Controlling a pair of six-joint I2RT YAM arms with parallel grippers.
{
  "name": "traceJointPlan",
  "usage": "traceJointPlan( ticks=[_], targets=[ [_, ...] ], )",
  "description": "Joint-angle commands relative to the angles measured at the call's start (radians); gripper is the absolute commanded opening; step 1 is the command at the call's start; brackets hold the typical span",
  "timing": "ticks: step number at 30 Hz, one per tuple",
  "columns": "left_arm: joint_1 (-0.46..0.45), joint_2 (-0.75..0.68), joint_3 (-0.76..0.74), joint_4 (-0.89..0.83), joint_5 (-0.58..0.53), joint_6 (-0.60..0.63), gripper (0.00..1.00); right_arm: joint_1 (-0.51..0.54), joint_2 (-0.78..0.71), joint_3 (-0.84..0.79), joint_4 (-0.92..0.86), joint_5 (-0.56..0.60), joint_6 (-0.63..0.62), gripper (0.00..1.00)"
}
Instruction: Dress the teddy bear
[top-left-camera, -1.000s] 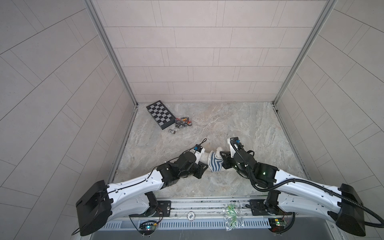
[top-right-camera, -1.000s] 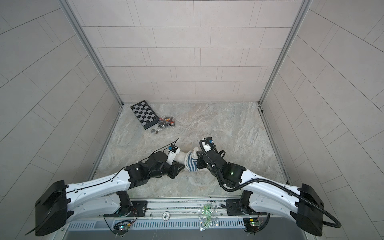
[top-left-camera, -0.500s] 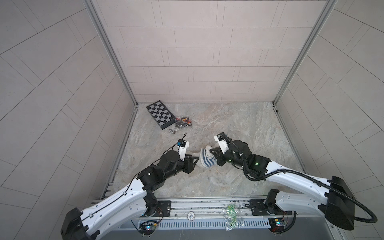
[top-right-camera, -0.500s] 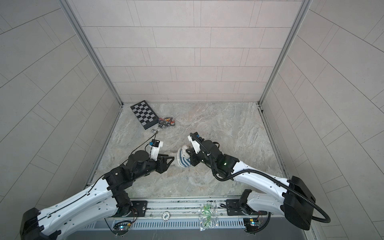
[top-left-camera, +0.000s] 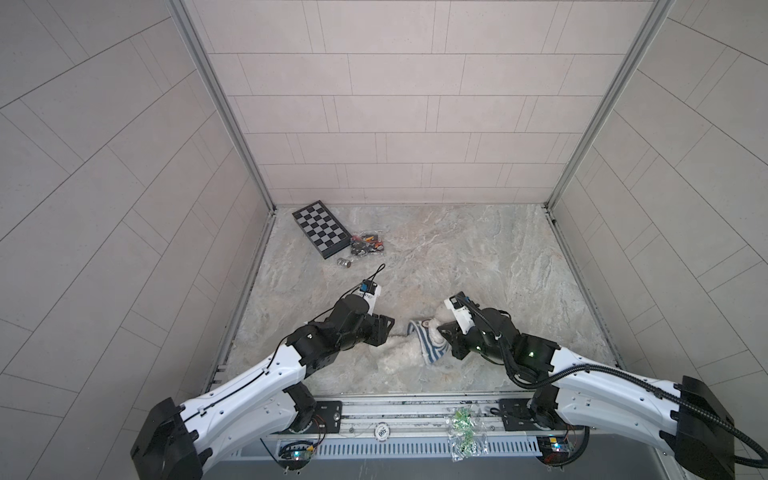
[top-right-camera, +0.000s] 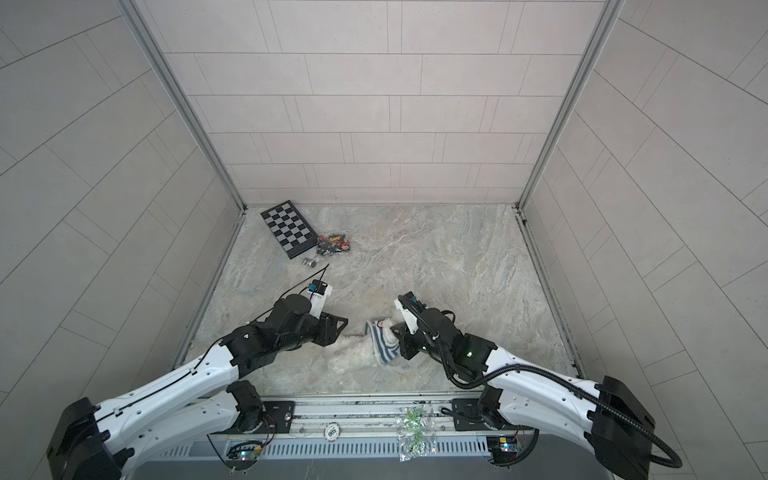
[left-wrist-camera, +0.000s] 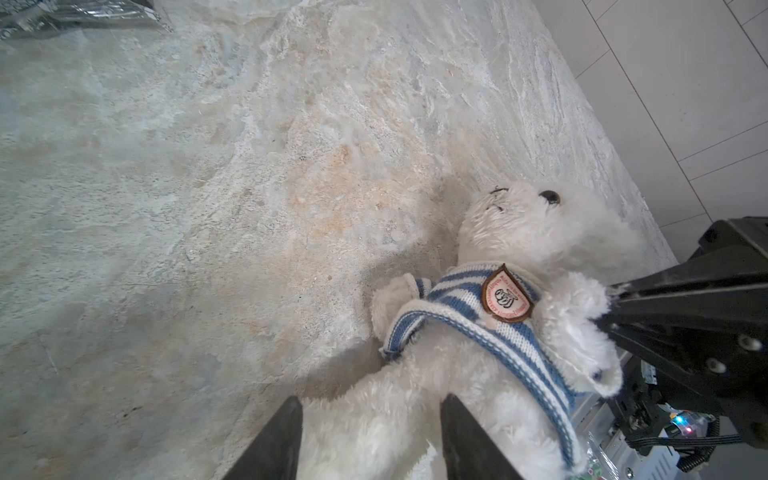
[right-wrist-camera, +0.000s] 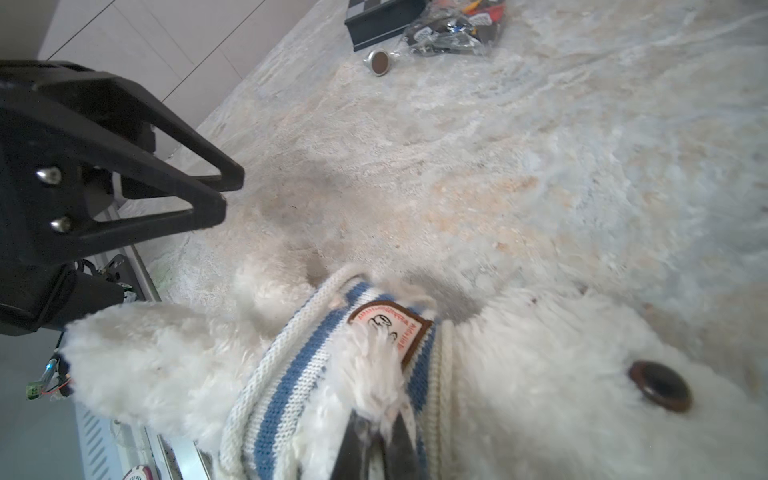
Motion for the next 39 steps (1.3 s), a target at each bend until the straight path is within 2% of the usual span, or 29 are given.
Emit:
traceJointPlan(
  ticks=[1, 7, 12, 15, 21, 24, 30, 35, 39],
  targets=[
    [-0.005, 0.014, -0.010, 0.012, 0.034, 0.016, 0.58, -0.002, -0.105, -0.031, -0.161, 0.156, 0.132, 0.00],
    [-0.027, 0.050, -0.012, 0.065, 0.048, 0.009, 0.59, -0.011, -0.342, -0.126, -0.400, 0.328, 0.313, 0.06],
    [-0.037, 0.067, -0.001, 0.092, 0.049, 0.008, 0.59, -0.071, -0.434, -0.137, -0.461, 0.395, 0.332, 0.15],
    [-0.043, 0.067, 0.000, 0.103, 0.048, 0.002, 0.60, -0.163, -0.389, -0.115, -0.439, 0.380, 0.281, 0.17],
    [-0.053, 0.064, -0.007, 0.133, 0.039, -0.009, 0.60, -0.409, -0.193, -0.105, -0.232, 0.172, 0.157, 0.16],
    [-0.053, 0.055, -0.012, 0.137, 0.028, -0.016, 0.63, -0.456, -0.071, -0.084, -0.119, 0.110, 0.107, 0.17],
    [-0.050, 0.029, -0.011, 0.114, -0.060, -0.008, 0.75, -0.458, 0.136, -0.012, 0.024, 0.041, 0.062, 0.18],
    [-0.003, -0.002, -0.012, 0.066, -0.217, -0.003, 0.98, -0.462, 0.107, 0.023, -0.067, 0.128, 0.075, 0.26],
    [0.075, -0.061, -0.005, 0.030, -0.362, 0.021, 1.00, -0.498, -0.027, -0.014, -0.121, 0.195, 0.072, 0.42]
  ],
)
